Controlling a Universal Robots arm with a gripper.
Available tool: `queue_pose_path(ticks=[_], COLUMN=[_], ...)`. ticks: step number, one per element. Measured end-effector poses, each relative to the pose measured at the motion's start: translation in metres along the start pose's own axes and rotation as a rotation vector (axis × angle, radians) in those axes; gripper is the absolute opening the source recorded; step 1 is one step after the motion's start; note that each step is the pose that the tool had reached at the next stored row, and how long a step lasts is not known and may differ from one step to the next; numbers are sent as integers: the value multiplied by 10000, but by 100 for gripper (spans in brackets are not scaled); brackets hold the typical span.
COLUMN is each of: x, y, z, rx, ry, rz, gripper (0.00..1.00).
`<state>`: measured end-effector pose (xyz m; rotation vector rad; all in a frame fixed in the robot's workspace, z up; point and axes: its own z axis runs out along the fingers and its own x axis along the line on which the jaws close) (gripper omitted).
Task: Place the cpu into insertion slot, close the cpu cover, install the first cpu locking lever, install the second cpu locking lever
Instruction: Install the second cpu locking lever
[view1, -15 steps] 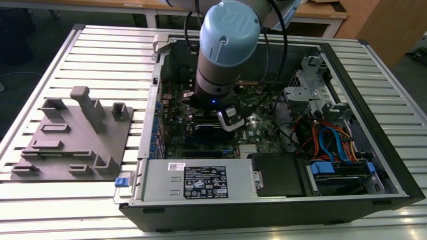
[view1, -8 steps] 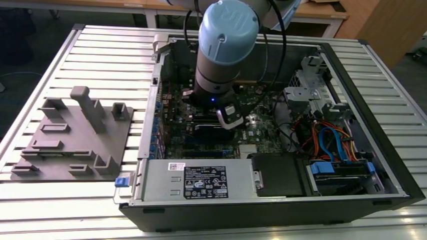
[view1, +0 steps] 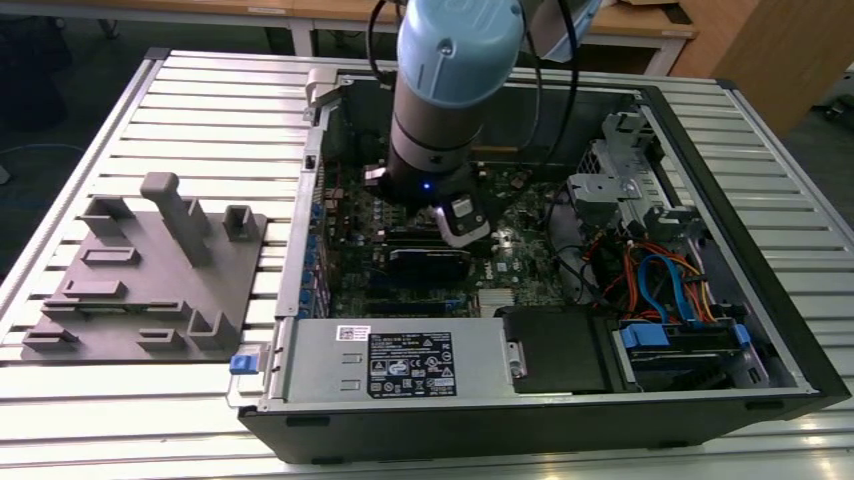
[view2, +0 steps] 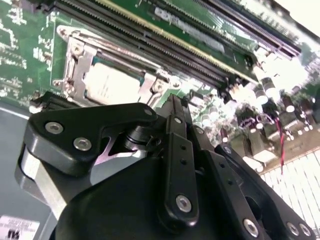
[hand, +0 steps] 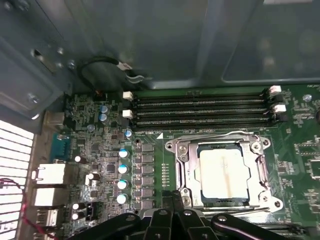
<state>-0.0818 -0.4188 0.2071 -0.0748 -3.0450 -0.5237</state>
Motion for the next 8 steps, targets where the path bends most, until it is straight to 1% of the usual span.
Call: queue_pose_path(ticks=[2,8], x=[4,5], y=[12,13], z=[-35,-38], rx=[1,-4], ry=[2,0], rz=[1,0], gripper=[10,10])
